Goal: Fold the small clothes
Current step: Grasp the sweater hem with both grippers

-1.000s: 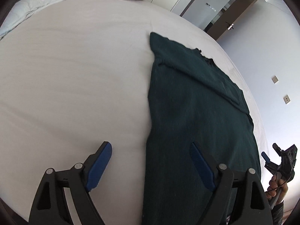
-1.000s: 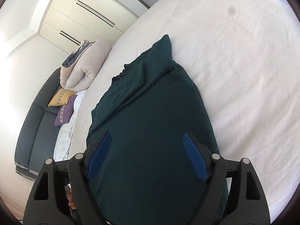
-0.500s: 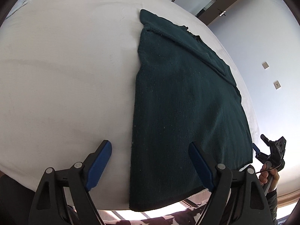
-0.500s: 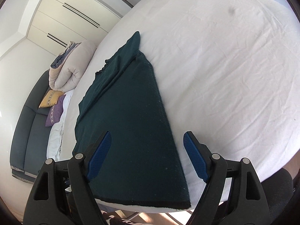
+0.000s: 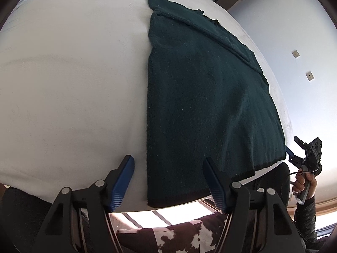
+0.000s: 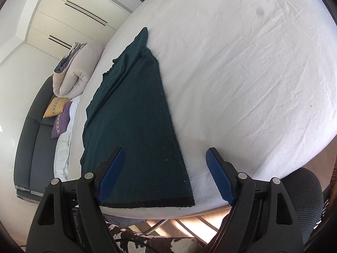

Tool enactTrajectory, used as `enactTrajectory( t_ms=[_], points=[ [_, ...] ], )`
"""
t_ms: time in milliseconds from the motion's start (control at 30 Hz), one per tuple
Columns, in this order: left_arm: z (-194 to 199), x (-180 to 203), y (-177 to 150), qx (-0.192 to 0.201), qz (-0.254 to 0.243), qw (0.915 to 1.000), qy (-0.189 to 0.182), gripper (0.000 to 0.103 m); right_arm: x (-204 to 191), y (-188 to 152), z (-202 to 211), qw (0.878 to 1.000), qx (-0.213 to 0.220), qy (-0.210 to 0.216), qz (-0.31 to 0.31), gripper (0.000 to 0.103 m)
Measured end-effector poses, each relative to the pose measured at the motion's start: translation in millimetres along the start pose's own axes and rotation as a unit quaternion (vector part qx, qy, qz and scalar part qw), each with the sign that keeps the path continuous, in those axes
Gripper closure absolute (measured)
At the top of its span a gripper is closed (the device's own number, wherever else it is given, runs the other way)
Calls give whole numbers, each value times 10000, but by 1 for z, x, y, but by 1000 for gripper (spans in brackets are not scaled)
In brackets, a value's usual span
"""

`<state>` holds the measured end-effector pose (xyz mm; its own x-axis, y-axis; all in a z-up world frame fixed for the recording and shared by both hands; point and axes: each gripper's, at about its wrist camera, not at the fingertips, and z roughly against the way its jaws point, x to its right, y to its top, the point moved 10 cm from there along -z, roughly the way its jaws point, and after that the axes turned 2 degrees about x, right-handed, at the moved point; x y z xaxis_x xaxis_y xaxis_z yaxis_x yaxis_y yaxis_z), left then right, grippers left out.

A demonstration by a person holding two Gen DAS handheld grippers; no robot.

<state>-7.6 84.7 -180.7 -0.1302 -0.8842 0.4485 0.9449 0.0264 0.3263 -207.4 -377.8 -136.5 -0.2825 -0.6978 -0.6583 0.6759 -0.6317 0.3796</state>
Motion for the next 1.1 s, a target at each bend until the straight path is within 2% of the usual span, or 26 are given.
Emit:
enactTrajectory(
  t_ms=[67, 133, 200, 400, 700, 767, 933, 1000, 1067, 1100],
  points=[
    [0, -3, 0, -15, 33, 10000, 35, 44, 0, 0, -1, 10000, -34, 9, -12, 23],
    [0, -6, 0, -47, 95, 9999, 60, 62, 0, -1, 0, 10000, -65, 42, -33, 23],
    [-1, -7, -1, -128, 128, 9998, 29, 75, 0, -1, 1, 9999, -94, 49, -37, 23],
    [-4, -3, -4, -195, 165, 9997, -58, 94, 5, -1, 7, 9998, -169, 32, -77, 23],
    [5, -4, -5, 56, 529, 9978, -383, 97, 19, -5, 22, 9990, -365, -236, -68, 23],
    [7, -3, -4, 96, 556, 9974, -457, 97, 20, -7, 23, 9989, -419, -138, -133, 24],
    [12, -5, -3, 173, 631, 9961, -593, 97, 17, -22, 6, 9963, -844, -88, -144, 26],
    [15, -5, -3, 210, 655, 9954, -667, 97, 17, -25, 0, 9958, -887, -243, -10, 28],
    [16, -5, -3, 231, 675, 9950, -703, 97, 14, -26, -5, 9955, -927, -204, -26, 29],
    [16, -5, -3, 241, 670, 9950, -698, 97, 14, -27, -7, 9951, -962, -205, -39, 33]
  ],
)
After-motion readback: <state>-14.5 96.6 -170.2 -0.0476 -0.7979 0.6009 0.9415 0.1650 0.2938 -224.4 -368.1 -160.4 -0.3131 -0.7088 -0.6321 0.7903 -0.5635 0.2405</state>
